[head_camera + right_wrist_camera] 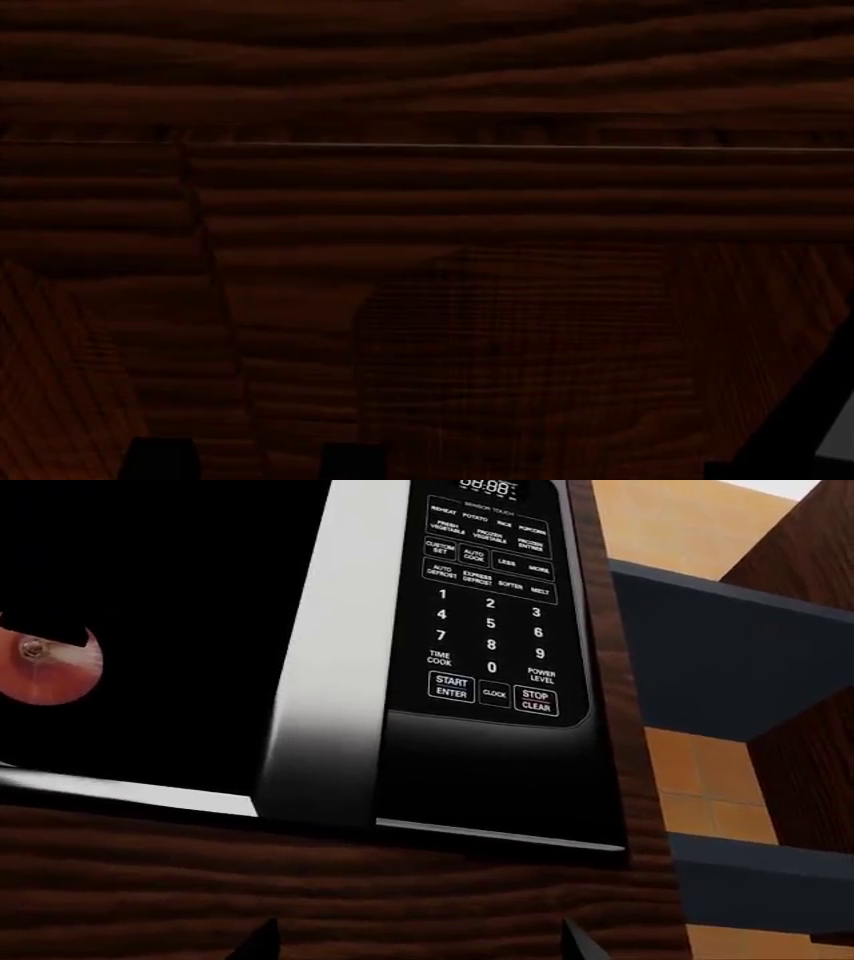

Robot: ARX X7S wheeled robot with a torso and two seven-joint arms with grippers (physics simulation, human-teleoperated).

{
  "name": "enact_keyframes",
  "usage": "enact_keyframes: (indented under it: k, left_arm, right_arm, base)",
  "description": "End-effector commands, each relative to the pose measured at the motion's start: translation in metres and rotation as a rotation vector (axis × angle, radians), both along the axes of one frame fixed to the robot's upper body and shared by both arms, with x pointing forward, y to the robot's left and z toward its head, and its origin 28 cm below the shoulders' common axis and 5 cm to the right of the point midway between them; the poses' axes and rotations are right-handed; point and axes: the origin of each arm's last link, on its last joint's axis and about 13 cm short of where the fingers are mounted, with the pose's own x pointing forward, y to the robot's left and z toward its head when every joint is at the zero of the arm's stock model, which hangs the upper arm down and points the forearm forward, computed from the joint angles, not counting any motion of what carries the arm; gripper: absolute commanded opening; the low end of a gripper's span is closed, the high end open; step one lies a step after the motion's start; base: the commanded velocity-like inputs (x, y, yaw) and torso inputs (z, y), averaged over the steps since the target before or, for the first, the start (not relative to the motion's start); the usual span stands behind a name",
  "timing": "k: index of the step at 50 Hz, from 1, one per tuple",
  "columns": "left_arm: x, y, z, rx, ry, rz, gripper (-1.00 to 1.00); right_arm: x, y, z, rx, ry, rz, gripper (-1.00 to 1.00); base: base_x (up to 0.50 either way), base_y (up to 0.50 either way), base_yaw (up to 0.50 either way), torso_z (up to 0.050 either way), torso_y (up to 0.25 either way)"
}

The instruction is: Pick the onion from the counter and place it in the microwave.

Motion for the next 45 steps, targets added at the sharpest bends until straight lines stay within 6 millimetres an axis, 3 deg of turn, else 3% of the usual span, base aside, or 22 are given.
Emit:
enact_keyframes:
  k: [1, 45]
  left_arm:
    - [0.008, 0.002, -0.005, -0.011, 0.054, 0.016, -1.00]
    - [0.060, 0.019, -0.042, -0.040, 0.231, 0.080, -1.00]
  right_arm:
    - [0.000, 0.000, -0.001, 0.001, 0.000, -0.001, 1.00]
    - [0.001, 0.000, 0.002, -0.002, 0.003, -0.002, 1.00]
  base:
    - [0.00, 0.00, 0.00, 0.000, 0.000]
    - [0.00, 0.00, 0.00, 0.000, 0.000]
